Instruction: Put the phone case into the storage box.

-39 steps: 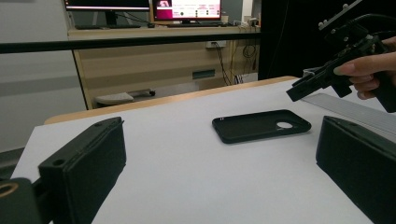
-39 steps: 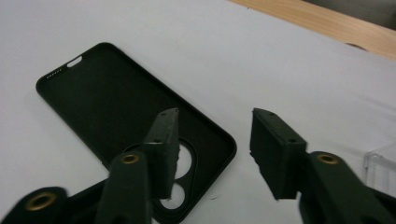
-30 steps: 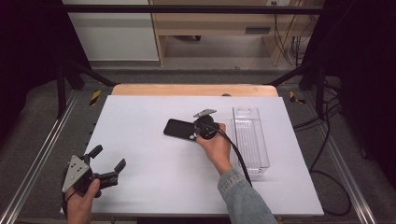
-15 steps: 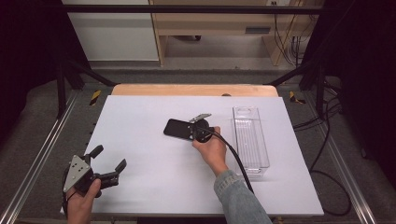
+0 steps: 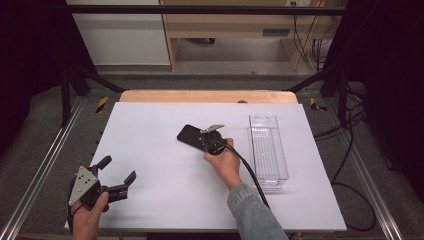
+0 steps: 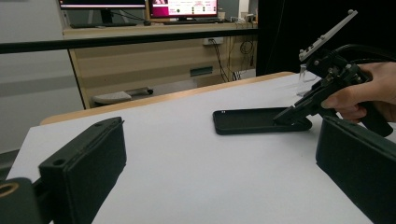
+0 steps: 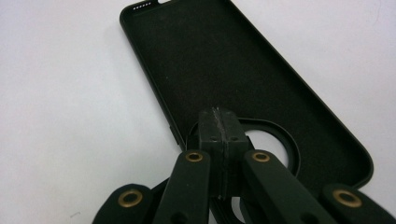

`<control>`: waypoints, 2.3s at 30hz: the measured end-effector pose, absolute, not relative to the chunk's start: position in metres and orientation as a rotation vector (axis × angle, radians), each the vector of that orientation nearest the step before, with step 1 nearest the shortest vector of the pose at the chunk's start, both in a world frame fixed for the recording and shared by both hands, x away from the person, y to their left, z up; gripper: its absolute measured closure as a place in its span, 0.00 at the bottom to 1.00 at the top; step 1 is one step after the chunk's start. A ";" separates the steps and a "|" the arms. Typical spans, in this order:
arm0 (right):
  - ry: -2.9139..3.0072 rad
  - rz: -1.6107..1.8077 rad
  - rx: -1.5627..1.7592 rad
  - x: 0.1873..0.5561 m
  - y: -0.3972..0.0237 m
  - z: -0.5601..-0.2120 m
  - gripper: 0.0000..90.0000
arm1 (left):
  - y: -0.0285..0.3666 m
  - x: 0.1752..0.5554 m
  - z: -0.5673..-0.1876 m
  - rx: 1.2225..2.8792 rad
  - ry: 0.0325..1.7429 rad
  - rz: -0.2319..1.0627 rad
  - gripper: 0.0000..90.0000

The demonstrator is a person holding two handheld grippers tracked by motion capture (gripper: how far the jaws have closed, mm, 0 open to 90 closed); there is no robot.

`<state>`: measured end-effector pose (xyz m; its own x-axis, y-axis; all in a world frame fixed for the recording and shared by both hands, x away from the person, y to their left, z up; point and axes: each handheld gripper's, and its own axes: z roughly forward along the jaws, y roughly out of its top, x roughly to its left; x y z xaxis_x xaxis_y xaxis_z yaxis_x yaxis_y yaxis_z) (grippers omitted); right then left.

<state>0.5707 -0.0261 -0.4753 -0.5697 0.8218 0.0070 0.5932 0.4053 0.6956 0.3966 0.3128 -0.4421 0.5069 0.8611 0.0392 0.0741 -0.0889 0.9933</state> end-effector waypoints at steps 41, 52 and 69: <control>2.492 0.952 1.079 0.476 -0.033 -0.473 1.00 | 0.312 0.397 -0.443 1.537 0.840 0.797 0.02; 2.531 0.965 1.028 0.449 -0.045 -0.471 1.00 | 0.310 0.397 -0.443 1.548 0.835 0.792 0.02; 2.553 0.931 0.984 0.431 -0.056 -0.472 1.00 | 0.311 0.397 -0.443 1.548 0.835 0.792 0.02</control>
